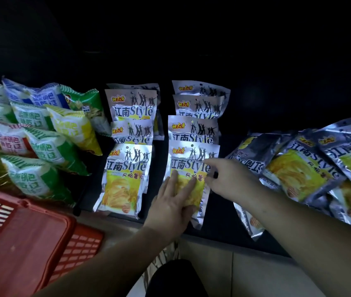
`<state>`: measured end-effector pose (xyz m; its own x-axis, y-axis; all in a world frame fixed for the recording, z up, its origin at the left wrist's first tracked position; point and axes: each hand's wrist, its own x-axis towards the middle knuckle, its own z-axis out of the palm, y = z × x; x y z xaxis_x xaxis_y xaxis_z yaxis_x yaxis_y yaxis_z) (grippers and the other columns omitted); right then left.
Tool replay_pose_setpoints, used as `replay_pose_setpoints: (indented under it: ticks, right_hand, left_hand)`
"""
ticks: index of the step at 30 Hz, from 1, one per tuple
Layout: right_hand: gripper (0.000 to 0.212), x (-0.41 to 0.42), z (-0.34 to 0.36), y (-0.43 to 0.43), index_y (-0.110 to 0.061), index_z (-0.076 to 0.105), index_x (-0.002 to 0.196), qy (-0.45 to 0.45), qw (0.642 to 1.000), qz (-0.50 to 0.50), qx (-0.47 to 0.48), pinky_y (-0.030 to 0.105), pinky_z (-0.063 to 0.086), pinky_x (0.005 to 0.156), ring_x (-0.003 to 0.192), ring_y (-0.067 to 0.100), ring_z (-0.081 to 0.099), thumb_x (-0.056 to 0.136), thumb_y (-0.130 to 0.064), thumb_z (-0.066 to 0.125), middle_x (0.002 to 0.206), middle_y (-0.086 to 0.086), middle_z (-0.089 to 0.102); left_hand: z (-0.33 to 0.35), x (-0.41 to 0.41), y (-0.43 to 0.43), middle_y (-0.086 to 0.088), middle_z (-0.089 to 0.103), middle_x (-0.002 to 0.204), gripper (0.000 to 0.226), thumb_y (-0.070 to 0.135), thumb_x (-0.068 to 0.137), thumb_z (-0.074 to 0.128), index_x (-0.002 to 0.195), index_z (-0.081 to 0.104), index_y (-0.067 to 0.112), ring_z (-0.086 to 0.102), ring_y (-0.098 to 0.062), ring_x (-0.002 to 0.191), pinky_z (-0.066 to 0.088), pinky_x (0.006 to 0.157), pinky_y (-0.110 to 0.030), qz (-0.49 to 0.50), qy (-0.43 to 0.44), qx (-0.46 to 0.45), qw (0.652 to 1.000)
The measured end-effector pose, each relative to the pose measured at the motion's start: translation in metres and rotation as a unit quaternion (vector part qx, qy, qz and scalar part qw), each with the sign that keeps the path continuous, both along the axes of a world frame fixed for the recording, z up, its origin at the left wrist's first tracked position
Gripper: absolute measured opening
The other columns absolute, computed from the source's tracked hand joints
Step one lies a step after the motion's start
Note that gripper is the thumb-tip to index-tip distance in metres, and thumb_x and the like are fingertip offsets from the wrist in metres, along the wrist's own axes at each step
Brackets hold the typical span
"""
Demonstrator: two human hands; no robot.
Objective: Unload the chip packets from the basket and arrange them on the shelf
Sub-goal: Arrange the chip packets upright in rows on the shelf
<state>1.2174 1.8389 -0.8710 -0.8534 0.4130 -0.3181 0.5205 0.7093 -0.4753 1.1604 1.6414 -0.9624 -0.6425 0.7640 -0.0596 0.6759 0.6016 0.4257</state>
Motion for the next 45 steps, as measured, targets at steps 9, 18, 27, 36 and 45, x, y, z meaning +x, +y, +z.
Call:
replay_pose_setpoints:
  ticks: [9,18,27,36,45]
  right_hand:
    - [0.022,0.000,0.013,0.005,-0.031,0.071,0.114,0.028,0.999,-0.017,0.009,0.043,0.060,0.077,0.082,0.018,0.066,0.093,-0.032,0.065,0.089,-0.010,0.066]
    - [0.058,0.002,-0.004,-0.011,-0.046,0.048,0.145,-0.058,0.996,0.061,0.004,0.039,0.053,0.093,0.116,0.021,0.061,0.090,-0.047,0.067,0.130,-0.006,0.063]
    - [0.052,0.000,0.004,-0.013,-0.047,0.049,0.143,-0.043,0.997,0.056,0.023,0.038,0.055,0.091,0.115,0.018,0.062,0.094,-0.045,0.065,0.128,-0.009,0.065]
    - [0.029,0.010,0.037,0.004,-0.036,0.068,0.116,-0.029,0.998,0.046,0.033,0.035,0.056,0.084,0.103,0.017,0.066,0.091,-0.049,0.066,0.104,-0.013,0.069]
    - [0.039,0.089,0.063,0.086,-0.040,0.057,0.127,-0.030,0.986,-0.110,0.118,0.036,0.047,0.082,0.123,0.026,0.053,0.090,-0.051,0.062,0.133,-0.001,0.052]
  left_hand:
    - [0.003,-0.009,-0.009,0.001,0.017,0.169,0.076,0.051,0.092,0.063,0.156,0.022,0.049,0.023,-0.027,0.153,0.039,0.116,-0.045,0.010,-0.044,0.034,0.998]
    - [-0.003,-0.005,-0.011,0.001,0.019,0.169,0.076,0.045,0.091,0.067,0.153,0.025,0.048,0.027,-0.031,0.150,0.050,0.104,-0.053,-0.024,-0.047,0.025,0.998]
    - [0.006,-0.008,-0.018,0.000,0.014,0.170,0.075,0.064,0.088,0.055,0.156,0.028,0.045,0.021,-0.029,0.154,0.040,0.114,-0.048,-0.016,-0.065,0.033,0.997]
    - [0.060,-0.011,-0.002,0.007,0.015,0.169,0.070,0.043,0.095,0.064,0.156,0.030,0.042,0.022,-0.019,0.154,0.039,0.112,-0.036,-0.003,-0.081,0.010,0.997]
    - [0.153,-0.001,0.149,-0.005,0.050,0.150,0.071,0.043,0.092,0.069,0.155,0.040,0.024,0.052,-0.023,0.134,0.045,0.108,-0.032,-0.194,-0.084,-0.168,0.963]
